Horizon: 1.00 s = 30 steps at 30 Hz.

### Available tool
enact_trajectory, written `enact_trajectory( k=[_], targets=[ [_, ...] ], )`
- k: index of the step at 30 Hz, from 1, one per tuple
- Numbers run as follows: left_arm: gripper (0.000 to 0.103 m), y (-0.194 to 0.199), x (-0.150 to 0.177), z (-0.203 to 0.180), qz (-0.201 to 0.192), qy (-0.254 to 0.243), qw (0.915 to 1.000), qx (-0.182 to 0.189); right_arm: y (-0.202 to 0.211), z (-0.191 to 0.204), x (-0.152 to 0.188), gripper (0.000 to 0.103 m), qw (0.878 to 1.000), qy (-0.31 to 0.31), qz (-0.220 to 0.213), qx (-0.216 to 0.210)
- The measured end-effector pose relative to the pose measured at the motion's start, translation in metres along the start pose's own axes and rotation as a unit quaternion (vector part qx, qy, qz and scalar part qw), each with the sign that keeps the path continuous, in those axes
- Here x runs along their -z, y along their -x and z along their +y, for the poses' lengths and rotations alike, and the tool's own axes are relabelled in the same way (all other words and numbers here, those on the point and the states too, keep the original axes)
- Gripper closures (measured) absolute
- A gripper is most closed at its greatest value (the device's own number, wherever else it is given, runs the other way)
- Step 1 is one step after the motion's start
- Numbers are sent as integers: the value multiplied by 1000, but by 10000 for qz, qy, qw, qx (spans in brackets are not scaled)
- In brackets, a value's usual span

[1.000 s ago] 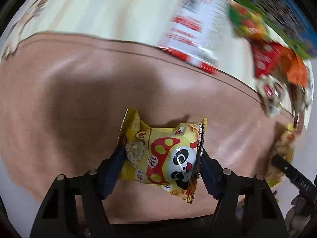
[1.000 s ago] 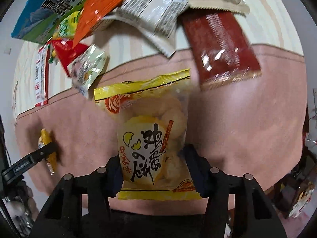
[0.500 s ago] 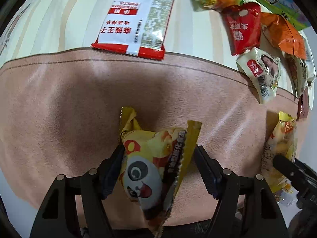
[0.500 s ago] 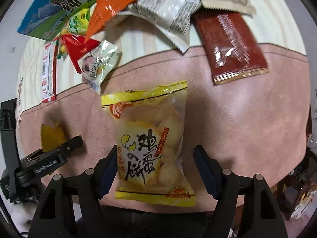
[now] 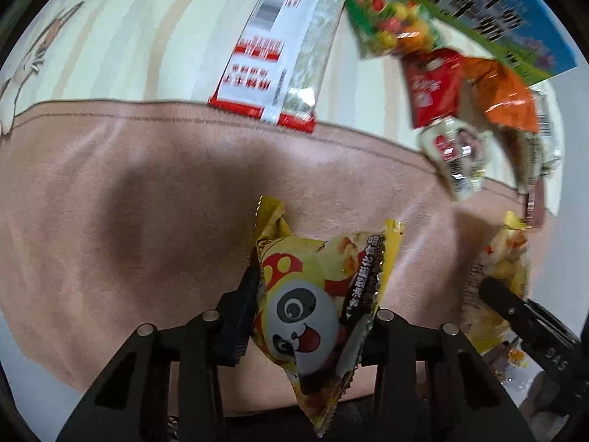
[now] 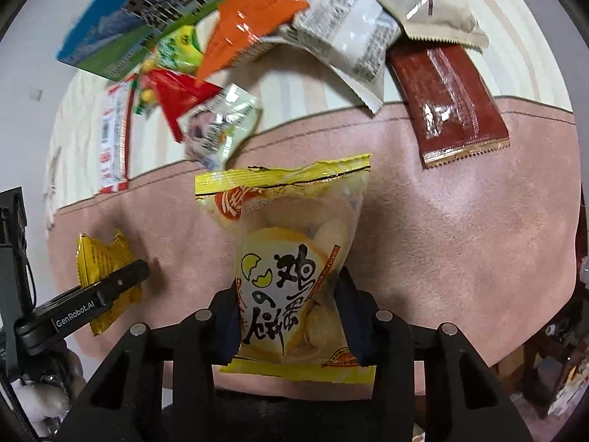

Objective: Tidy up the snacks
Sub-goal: 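Lower both held bags into the cardboard box and release them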

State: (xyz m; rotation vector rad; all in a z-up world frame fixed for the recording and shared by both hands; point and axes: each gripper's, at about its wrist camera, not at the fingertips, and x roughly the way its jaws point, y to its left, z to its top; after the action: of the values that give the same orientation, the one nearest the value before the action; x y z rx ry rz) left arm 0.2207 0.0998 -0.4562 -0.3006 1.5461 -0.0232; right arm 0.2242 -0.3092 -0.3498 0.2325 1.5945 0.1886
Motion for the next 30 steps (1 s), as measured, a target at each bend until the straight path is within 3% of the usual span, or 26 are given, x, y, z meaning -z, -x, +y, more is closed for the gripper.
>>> enact_trajectory(
  k=[10, 16, 23, 30],
  targets=[
    [64, 68, -4, 13, -412, -51, 9980, 481, 24, -2, -19, 59, 9986, 0, -79, -530],
    [64, 128, -17, -8, -665, -288, 9934, 895, 83, -10, -46, 60, 9945, 3, -466, -933],
    [64, 183, -85, -70, -1207, -704, 9860, 910, 162, 2, -119, 60, 9860, 177, -1270, -1067],
    [64, 204, -191, -104, -1421, -812, 9853, 481, 207, 15, -227, 60, 9802, 430, -1829, -625]
  ],
)
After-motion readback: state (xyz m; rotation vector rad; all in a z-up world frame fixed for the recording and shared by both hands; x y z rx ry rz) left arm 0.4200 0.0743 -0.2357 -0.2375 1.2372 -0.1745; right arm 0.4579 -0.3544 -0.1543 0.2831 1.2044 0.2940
